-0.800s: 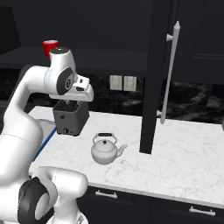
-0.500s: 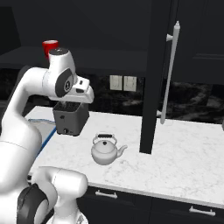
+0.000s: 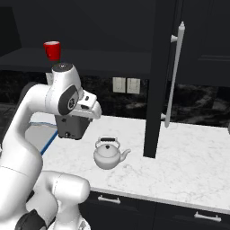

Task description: Pick the kettle from the counter and place it on the tray. Then pick the mug from the cabinet and place it on the tray. Then close the cabinet doors.

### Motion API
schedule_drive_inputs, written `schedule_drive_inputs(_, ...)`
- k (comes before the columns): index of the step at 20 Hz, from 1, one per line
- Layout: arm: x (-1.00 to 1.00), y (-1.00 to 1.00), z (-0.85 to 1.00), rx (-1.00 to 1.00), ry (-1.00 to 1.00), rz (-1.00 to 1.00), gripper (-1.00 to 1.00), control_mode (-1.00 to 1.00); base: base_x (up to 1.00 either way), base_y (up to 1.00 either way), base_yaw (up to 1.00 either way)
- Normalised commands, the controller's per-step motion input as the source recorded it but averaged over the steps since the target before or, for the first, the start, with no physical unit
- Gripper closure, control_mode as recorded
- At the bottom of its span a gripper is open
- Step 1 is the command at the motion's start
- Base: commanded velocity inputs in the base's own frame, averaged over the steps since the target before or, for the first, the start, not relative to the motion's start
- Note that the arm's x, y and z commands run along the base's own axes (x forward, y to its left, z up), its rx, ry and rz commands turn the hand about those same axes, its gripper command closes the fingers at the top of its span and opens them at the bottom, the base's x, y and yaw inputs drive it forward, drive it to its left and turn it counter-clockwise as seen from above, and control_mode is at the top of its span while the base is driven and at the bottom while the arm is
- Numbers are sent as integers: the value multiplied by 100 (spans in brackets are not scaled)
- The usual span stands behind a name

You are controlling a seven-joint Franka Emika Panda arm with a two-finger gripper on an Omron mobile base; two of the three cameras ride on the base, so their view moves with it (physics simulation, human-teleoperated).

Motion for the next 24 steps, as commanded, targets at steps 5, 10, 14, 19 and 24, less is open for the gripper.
schedule_drive_inputs(5,-9,-23,-29,0,0,-21,-100,-100,0,0,0)
schedule_drive_inputs(10,-4,-20,-24,0,0,-15,-100,-100,0,0,0)
schedule_drive_inputs(14,-2,-19,-25,0,0,-14,-100,-100,0,0,0)
schedule_drive_inputs(19,10,-27,-31,4,0,-20,-100,-100,0,0,0)
schedule_drive_inputs(24,32,-38,-22,10,0,-10,-100,-100,0,0,0)
